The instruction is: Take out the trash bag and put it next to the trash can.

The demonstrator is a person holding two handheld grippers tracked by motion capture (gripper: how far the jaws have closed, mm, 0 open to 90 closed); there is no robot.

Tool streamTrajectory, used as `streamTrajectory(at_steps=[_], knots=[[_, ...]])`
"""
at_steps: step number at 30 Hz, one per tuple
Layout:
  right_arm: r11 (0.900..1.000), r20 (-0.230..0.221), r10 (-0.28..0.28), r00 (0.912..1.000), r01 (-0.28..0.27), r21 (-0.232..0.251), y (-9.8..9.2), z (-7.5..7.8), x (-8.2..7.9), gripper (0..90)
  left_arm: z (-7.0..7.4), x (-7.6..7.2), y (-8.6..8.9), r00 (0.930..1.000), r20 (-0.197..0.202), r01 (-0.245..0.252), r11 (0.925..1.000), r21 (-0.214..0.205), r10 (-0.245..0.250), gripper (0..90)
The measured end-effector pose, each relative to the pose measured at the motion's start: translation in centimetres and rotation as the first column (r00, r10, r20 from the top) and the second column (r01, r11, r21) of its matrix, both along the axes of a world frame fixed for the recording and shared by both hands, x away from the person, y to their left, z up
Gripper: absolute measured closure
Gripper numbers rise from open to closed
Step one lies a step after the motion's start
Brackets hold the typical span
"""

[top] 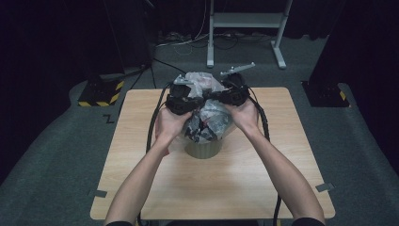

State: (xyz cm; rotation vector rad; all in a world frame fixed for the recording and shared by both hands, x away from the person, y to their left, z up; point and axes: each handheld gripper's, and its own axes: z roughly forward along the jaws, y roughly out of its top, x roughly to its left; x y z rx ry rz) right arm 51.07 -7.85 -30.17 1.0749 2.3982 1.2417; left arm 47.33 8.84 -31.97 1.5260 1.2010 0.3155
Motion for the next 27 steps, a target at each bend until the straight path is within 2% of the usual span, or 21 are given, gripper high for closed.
streamTrajectory(at_steps=[6, 8, 9, 12, 19, 22, 27], knots=[[0.9999, -0.024, -0.001, 0.9997, 0.001, 0.010, 0.1, -0.3, 0.2, 86.1, -0.5, -0.1, -1.1, 0.9997, 0.014, 0.019, 0.9982, 0.057, -0.019, 88.3], [0.9999, -0.029, 0.001, 0.9996, 0.000, 0.015, 0.1, -0.4, 0.3, 83.8, -0.6, -0.2, -1.3, 0.9997, 0.018, 0.015, 0.9980, 0.061, -0.016, 88.4], [0.9997, -0.035, 0.000, 0.9994, 0.001, 0.023, 0.1, -0.4, 0.3, 81.3, -0.6, -0.2, -1.4, 0.9996, 0.017, 0.023, 0.9967, 0.078, -0.025, 88.4], [0.9985, -0.064, -0.005, 0.9980, 0.008, 0.055, 0.1, -0.5, 0.5, 74.3, -0.9, -0.2, -1.7, 0.9994, 0.025, 0.021, 0.9958, 0.089, -0.024, 88.4], [0.9955, -0.104, -0.017, 0.9945, 0.027, 0.091, 0.3, -0.8, 1.0, 56.0, -1.3, -0.3, -2.1, 0.9990, 0.023, 0.034, 0.9922, 0.120, -0.037, 88.4], [0.9953, -0.109, -0.029, 0.9936, 0.039, 0.088, 0.6, -0.8, 1.1, 52.6, -1.4, -0.4, -2.3, 0.9987, 0.030, 0.037, 0.9906, 0.132, -0.041, 88.4], [0.9973, -0.111, -0.049, 0.9926, 0.055, 0.048, 1.2, -1.1, 1.4, 52.6, -1.6, -0.5, -2.5, 0.9982, 0.033, 0.045, 0.9880, 0.147, -0.051, 88.3]])
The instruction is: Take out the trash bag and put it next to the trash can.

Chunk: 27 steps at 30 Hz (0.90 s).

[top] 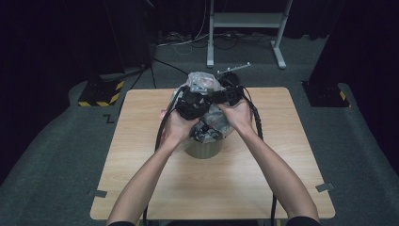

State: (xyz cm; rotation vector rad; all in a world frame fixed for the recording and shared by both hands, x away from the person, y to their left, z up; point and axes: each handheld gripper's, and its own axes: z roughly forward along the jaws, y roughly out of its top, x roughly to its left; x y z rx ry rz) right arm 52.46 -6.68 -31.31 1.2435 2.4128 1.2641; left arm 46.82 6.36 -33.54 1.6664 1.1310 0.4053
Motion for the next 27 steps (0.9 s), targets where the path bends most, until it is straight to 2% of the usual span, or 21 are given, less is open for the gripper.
streamTrajectory(at_steps=[3, 7, 10, 11, 12, 17, 18, 19, 22, 23, 24, 27], knots=[[0.9999, -0.011, -0.006, 0.9999, 0.006, -0.015, 0.1, -0.3, 0.3, 57.2, -0.1, 0.0, -0.1, 1.0000, -0.002, 0.001, 1.0000, 0.000, -0.001, 88.2], [0.9990, -0.008, 0.011, 0.9999, -0.011, -0.043, 0.4, -0.5, 0.3, 73.4, -0.1, -0.1, 0.0, 0.9999, -0.006, 0.013, 0.9999, 0.011, -0.013, 86.2], [0.9980, 0.000, 0.023, 0.9997, -0.023, -0.059, 0.6, -0.6, 0.2, 84.7, -0.2, -0.2, 0.2, 0.9999, 0.002, 0.013, 0.9999, 0.005, -0.013, 81.5], [0.9976, 0.005, 0.026, 0.9996, -0.026, -0.064, 0.7, -0.6, 0.2, 86.6, -0.2, -0.3, 0.2, 1.0000, 0.009, 0.003, 0.9999, -0.012, -0.003, 78.6], [0.9972, 0.010, 0.028, 0.9996, -0.027, -0.069, 0.8, -0.6, 0.1, 87.8, -0.2, -0.4, 0.4, 0.9999, 0.012, 0.001, 0.9999, -0.012, -0.001, 74.8], [0.9945, 0.041, 0.033, 0.9986, -0.029, -0.101, 1.0, -0.3, -0.2, 89.4, 0.5, -1.1, 1.8, 0.9982, 0.044, -0.036, 0.9956, -0.087, 0.040, 55.0], [0.9944, 0.043, 0.031, 0.9986, -0.027, -0.103, 0.9, -0.2, -0.3, 89.5, 0.7, -1.2, 2.2, 0.9977, 0.053, -0.038, 0.9949, -0.094, 0.043, 52.9], [0.9943, 0.049, 0.032, 0.9983, -0.027, -0.103, 0.9, -0.2, -0.3, 89.6, 0.9, -1.4, 2.5, 0.9967, 0.057, -0.050, 0.9914, -0.121, 0.057, 50.6], [0.9943, 0.060, 0.029, 0.9978, -0.022, -0.104, 0.6, 0.2, -0.5, 89.7, 1.4, -1.8, 3.7, 0.9941, 0.070, -0.071, 0.9845, -0.161, 0.083, 46.2], [0.9942, 0.063, 0.029, 0.9976, -0.023, -0.105, 0.5, 0.3, -0.5, 89.7, 1.5, -2.0, 4.0, 0.9923, 0.076, -0.082, 0.9800, -0.181, 0.097, 45.3], [0.9943, 0.069, 0.030, 0.9971, -0.022, -0.104, 0.4, 0.4, -0.5, 89.7, 1.6, -2.1, 4.5, 0.9912, 0.083, -0.087, 0.9803, -0.177, 0.103, 44.7], [0.9939, 0.088, 0.033, 0.9956, -0.023, -0.108, 0.2, 1.0, -0.8, 89.8, 1.8, -2.2, 5.7, 0.9856, 0.095, -0.119, 0.9735, -0.195, 0.140, 43.2]])
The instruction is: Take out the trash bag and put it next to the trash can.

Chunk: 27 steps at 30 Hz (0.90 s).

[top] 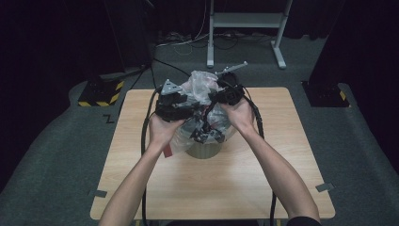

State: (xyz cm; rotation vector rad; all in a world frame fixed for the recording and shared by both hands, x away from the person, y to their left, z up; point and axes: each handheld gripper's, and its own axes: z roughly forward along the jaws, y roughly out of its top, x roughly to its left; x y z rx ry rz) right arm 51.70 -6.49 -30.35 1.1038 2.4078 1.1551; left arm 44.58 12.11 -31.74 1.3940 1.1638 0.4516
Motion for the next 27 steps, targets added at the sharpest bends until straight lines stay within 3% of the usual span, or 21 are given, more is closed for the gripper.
streamTrajectory(at_steps=[7, 19, 27], knots=[[0.9999, 0.061, 0.005, 0.9981, -0.004, -0.013, -0.4, 1.9, -0.8, 89.9, -0.2, 0.0, 3.1, 0.9972, 0.006, -0.075, 0.9958, -0.052, 0.075, 41.7], [0.9996, 0.110, -0.029, 0.9935, 0.029, 0.004, -3.0, 4.4, -1.7, 90.0, -2.1, -0.3, 7.1, 0.9871, -0.026, -0.160, 0.9835, -0.086, 0.158, 41.8], [0.9972, 0.146, -0.075, 0.9864, 0.074, 0.013, -6.0, 5.8, -2.5, 90.0, -5.0, -0.2, 8.8, 0.9767, -0.075, -0.205, 0.9775, -0.049, 0.201, 41.8]])
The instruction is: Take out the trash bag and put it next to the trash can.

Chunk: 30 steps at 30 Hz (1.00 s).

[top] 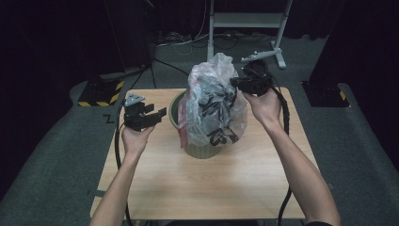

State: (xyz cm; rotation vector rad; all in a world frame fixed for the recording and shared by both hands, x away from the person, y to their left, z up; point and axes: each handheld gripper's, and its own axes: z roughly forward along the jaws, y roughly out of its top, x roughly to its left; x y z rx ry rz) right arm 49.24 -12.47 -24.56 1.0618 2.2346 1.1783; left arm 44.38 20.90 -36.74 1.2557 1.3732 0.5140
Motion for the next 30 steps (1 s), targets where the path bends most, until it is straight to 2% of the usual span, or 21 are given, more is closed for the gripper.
streamTrajectory(at_steps=[3, 4, 6, 11, 15, 16, 18, 20, 22, 23, 25, 27, 30], knots=[[0.9999, 0.012, -0.012, 0.9999, 0.012, 0.009, -1.0, 0.4, -0.3, 90.0, -1.5, 0.0, 0.5, 0.9993, -0.037, -0.007, 0.9996, 0.029, 0.008, 41.8], [0.9998, 0.014, -0.017, 0.9998, 0.016, 0.011, -1.3, 0.6, -0.5, 90.0, -2.1, 0.1, 0.4, 0.9990, -0.035, -0.028, 0.9996, 0.008, 0.028, 41.7], [0.9997, 0.022, -0.023, 0.9995, 0.023, 0.011, -1.8, 0.9, -0.7, 90.0, -3.2, 0.1, 0.8, 0.9977, -0.061, -0.026, 0.9990, 0.035, 0.028, 41.3], [0.9989, 0.036, -0.047, 0.9982, 0.047, 0.008, -3.3, 1.4, -1.3, 90.0, -6.4, 0.1, 1.7, 0.9912, -0.115, -0.058, 0.9957, 0.073, 0.066, 41.1], [0.9976, 0.043, -0.067, 0.9968, 0.066, 0.018, -4.6, 1.6, -1.6, 90.0, -8.8, 0.1, 2.4, 0.9817, -0.164, -0.083, 0.9921, 0.093, 0.098, 40.4], [0.9972, 0.043, -0.073, 0.9964, 0.072, 0.022, -4.9, 1.6, -1.7, 90.0, -9.4, 0.1, 2.5, 0.9795, -0.168, -0.098, 0.9914, 0.087, 0.112, 40.1], [0.9966, 0.049, -0.080, 0.9956, 0.079, 0.024, -5.5, 1.8, -1.9, 90.0, -10.7, 0.0, 2.7, 0.9730, -0.198, -0.097, 0.9883, 0.118, 0.119, 39.8], [0.9960, 0.056, -0.087, 0.9946, 0.086, 0.024, -6.0, 2.1, -2.1, 90.0, -11.6, 0.0, 2.9, 0.9690, -0.210, -0.103, 0.9860, 0.131, 0.129, 39.7], [0.9953, 0.064, -0.096, 0.9933, 0.095, 0.021, -6.5, 2.3, -2.4, 90.0, -12.4, 0.1, 3.1, 0.9608, -0.246, -0.089, 0.9827, 0.162, 0.128, 38.5], [0.9947, 0.068, -0.102, 0.9924, 0.101, 0.019, -6.8, 2.4, -2.5, 90.0, -12.8, 0.4, 2.9, 0.9580, -0.246, -0.115, 0.9828, 0.144, 0.148, 37.2], [0.9933, 0.073, -0.115, 0.9907, 0.114, 0.016, -7.5, 2.6, -2.7, 90.0, -13.2, 0.5, 3.0, 0.9555, -0.257, -0.101, 0.9795, 0.174, 0.145, 36.3], [0.9919, 0.078, -0.127, 0.9889, 0.126, 0.013, -8.2, 2.7, -2.9, 90.0, -13.4, 0.3, 2.9, 0.9598, -0.233, -0.118, 0.9785, 0.169, 0.156, 37.5], [0.9895, 0.080, -0.144, 0.9862, 0.144, 0.016, -9.0, 2.8, -3.2, 90.0, -14.1, 0.2, 2.9, 0.9575, -0.241, -0.114, 0.9757, 0.187, 0.158, 37.0]])
